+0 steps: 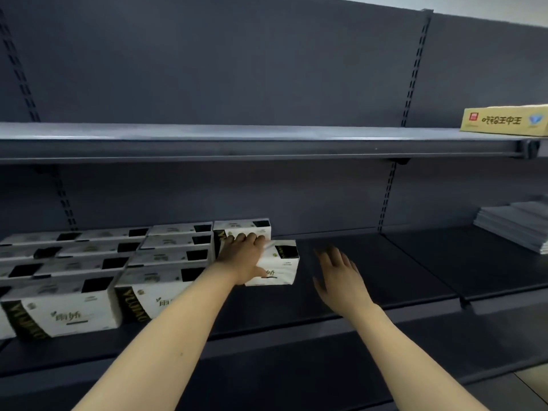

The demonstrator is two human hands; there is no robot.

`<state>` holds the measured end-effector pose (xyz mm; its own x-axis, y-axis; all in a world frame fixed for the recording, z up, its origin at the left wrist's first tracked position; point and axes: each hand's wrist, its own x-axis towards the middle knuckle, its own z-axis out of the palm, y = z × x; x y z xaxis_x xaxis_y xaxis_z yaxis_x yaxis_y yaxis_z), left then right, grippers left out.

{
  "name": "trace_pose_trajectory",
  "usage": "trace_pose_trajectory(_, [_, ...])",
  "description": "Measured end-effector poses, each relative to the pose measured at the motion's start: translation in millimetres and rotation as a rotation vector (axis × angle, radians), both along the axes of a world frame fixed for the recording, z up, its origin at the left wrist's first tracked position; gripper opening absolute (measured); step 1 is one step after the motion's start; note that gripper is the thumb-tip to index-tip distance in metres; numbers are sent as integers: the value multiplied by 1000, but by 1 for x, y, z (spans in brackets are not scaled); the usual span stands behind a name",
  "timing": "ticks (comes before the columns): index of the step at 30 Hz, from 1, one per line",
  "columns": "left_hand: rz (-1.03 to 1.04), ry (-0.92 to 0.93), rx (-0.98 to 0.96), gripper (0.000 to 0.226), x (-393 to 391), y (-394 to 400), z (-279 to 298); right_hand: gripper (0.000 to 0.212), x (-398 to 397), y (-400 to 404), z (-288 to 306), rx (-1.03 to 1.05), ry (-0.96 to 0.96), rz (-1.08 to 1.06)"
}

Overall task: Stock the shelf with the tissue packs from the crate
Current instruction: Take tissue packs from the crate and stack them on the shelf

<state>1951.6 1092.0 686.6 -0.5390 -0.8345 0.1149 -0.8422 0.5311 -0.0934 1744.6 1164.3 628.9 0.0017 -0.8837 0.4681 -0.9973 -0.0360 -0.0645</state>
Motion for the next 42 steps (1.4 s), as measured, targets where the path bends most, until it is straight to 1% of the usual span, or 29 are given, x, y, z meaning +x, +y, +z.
trace_pose_trajectory(4, [-1,-25,30,74,5,-27,-13,56,10,-23,-1,12,-29,45])
trace_pose_trajectory(8, [25,-16,87,83,8,-41,-27,57,14,-34,-4,64,-15,55])
trace_pose_trajectory(13, [36,-13,97,89,10,-44,-30,57,17,-39,-9,94,-14,68])
trace_pose_trajectory(17, [56,-109,34,104,12,-35,-29,57,19,-40,-12,102,-12,100])
trace_pose_trajectory(20, [96,-108,-67,109,12,-21,-33,58,18,-40,-12,82,-5,129])
trace_pose_trajectory(22, [149,-94,-170,107,10,-9,-40,61,18,-40,-11,47,-2,157])
trace_pose_trajectory(24, [210,-58,-260,106,6,2,-50,70,20,-42,-12,-20,26,208])
trace_pose_trajectory(27, [278,-22,-287,99,1,11,-64,83,27,-48,-18,-73,51,266])
trace_pose_trajectory(30, [309,18,-316,106,-1,14,-71,92,37,-53,-23,-102,112,322])
trace_pose_trajectory(32, [293,85,-357,107,-1,7,-78,97,43,-58,-29,-103,134,326])
trace_pose_trajectory(34, [268,125,-399,98,-1,-4,-83,99,48,-64,-35,-112,117,313])
trace_pose_trajectory(37, [261,120,-421,84,-4,-12,-82,98,50,-75,-40,-128,98,296])
trace_pose_trajectory(42, [296,92,-411,79,-6,-29,-80,100,52,-94,-40,-136,68,287])
